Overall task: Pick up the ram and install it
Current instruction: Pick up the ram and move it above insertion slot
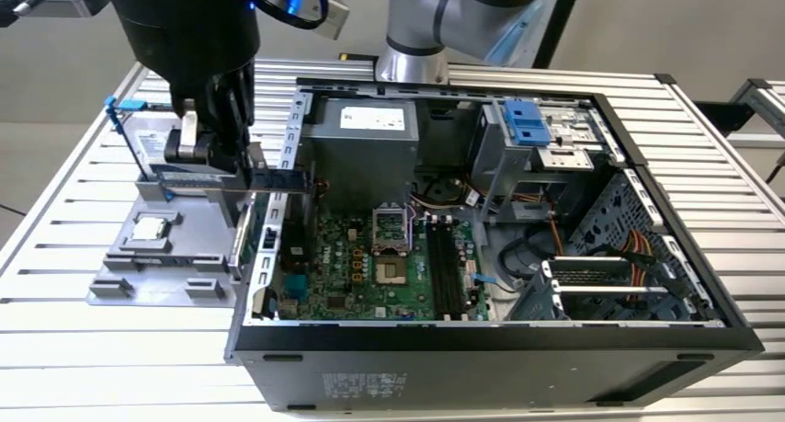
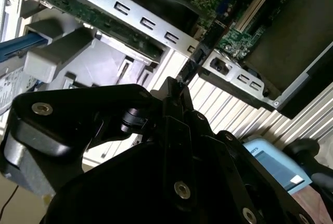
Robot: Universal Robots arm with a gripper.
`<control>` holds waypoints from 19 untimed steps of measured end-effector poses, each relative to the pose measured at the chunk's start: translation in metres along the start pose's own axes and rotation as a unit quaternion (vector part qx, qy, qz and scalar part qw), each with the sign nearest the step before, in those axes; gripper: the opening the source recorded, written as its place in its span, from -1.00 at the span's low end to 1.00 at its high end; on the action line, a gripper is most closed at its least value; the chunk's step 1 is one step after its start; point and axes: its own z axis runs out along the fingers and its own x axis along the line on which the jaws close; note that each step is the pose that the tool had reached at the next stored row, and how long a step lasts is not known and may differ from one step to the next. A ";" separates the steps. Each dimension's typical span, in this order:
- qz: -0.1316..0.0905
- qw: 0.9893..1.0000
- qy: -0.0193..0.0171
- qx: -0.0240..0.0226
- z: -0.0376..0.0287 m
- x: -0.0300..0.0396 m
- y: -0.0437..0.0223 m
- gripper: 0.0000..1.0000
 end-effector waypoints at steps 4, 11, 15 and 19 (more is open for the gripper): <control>0.000 1.000 0.000 0.000 -0.0001 -0.0002 -0.0044 -1.00; 0.001 1.000 0.000 0.000 -0.0002 -0.0006 -0.0139 -1.00; 0.007 1.000 0.000 0.000 -0.0002 -0.0007 -0.0182 -1.00; 0.011 1.000 0.000 0.000 -0.0003 -0.0009 -0.0222 -1.00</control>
